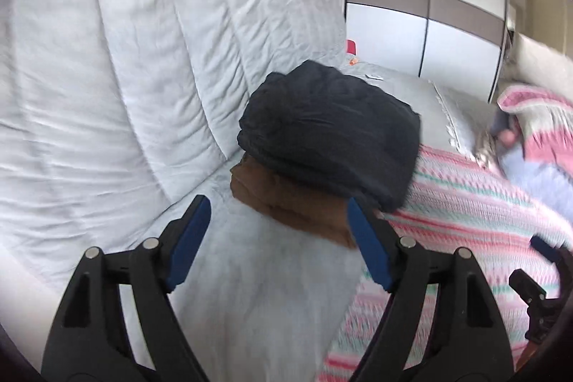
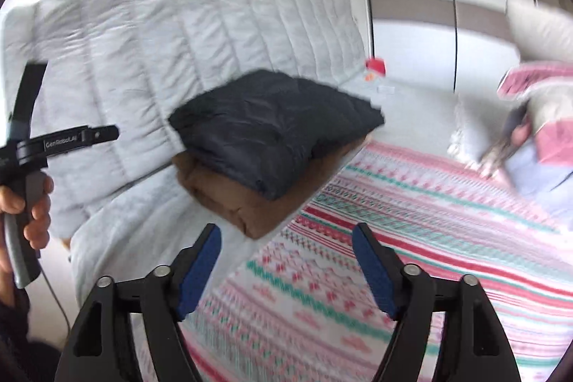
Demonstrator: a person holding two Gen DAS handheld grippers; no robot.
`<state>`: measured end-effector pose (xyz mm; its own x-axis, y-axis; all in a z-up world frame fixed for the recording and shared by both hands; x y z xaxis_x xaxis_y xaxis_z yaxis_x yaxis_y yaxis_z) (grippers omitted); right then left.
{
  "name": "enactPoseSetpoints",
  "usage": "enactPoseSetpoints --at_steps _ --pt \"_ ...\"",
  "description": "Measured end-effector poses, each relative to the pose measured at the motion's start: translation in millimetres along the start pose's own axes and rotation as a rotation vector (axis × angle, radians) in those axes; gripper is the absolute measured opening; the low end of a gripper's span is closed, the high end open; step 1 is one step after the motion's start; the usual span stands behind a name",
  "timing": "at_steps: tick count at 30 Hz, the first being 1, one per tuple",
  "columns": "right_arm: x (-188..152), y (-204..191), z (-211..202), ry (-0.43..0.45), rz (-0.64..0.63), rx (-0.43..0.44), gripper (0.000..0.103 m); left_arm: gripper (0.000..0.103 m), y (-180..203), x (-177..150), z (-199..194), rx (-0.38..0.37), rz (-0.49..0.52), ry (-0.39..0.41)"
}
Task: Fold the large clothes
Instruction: 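Carry the jacket bundle with both grippers onto the folded brown item, then open both grippers and withdraw them from the stacked jacket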
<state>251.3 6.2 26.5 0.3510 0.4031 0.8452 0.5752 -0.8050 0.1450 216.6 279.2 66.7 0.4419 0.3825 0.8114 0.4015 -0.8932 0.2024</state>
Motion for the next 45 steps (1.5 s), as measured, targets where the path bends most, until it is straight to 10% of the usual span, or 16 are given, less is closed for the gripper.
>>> enactPoseSetpoints --at_steps 12,19,45 --pt "-36 -57 -113 0.109 -0.027 -0.021 0.1 0.098 20 -79 -104 -0.01 0.034 0.093" --pt "-62 -55 -113 0.108 0.03 -0.062 0.101 0.102 10 -110 -91 0.084 0.062 0.115" --pt "-71 -35 -109 0.08 0.123 -0.066 0.101 0.102 27 -121 -97 0.032 0.081 0.093"
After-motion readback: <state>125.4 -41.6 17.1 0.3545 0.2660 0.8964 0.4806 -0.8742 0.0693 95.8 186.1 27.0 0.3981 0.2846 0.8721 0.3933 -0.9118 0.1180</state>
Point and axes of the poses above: each gripper's, at about its wrist camera, not at the fingertips, and z roughly the way its jaws point, y to its right, x to its top, the point moved 1 cm from there along z, roughly the way its jaws point, and after that the axes turned 12 degrees about -z, right-handed, at the moved point
